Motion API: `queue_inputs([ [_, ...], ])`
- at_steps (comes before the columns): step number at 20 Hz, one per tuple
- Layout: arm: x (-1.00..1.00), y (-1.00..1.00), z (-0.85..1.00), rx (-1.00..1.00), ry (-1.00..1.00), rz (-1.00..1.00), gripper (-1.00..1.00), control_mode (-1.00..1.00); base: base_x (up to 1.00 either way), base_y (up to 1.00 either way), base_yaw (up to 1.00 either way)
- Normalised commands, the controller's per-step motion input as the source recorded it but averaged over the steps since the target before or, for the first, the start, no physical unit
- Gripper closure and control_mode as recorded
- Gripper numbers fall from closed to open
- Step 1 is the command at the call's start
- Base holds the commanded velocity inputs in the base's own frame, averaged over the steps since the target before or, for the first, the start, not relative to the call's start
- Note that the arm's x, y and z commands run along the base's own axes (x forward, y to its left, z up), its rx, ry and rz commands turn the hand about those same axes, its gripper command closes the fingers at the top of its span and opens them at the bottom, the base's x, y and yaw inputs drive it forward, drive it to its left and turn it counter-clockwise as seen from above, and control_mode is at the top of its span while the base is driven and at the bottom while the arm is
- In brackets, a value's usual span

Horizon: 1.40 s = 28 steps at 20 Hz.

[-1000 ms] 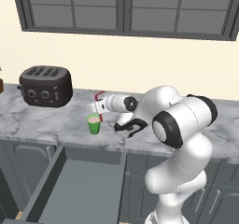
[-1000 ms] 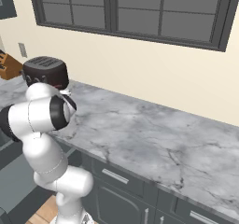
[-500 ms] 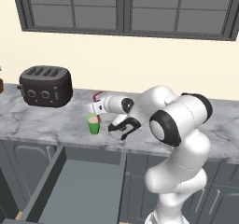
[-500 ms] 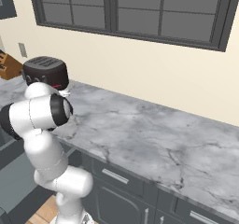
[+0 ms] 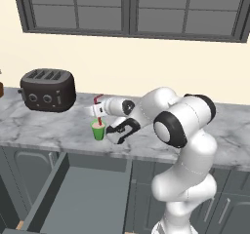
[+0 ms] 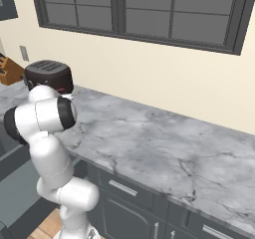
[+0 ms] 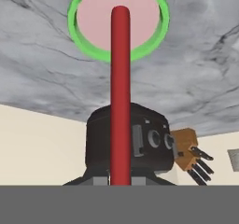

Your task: Pick up the straw from the left drawer and put it inside the smoothie cup.

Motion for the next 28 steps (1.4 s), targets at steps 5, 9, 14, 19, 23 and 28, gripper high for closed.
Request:
queue_inputs([
  [5, 0.41, 0.04, -0.23, 0.0, -0.09, 0.0, 1.0, -1.0, 0.0, 0.0, 0.0],
  [9, 0.3, 0.03, -0.35, 0.01, -0.1, 0.0, 1.0, -1.0, 0.0, 0.0, 0.0],
  [14, 0.02, 0.01, -0.35, 0.0, -0.07, 0.0, 1.0, -1.0, 0.0, 0.0, 0.0],
  [19, -0.01, 0.0, -0.03, 0.07, -0.05, 0.0, 1.0, -1.0, 0.0, 0.0, 0.0],
  [23, -0.07, 0.0, 0.05, 0.0, -0.02, 0.0, 1.0, -1.0, 0.0, 0.0, 0.0],
  [28, -0.16, 0.0, 0.12, 0.0, -0.01, 0.0, 1.0, -1.0, 0.0, 0.0, 0.0],
])
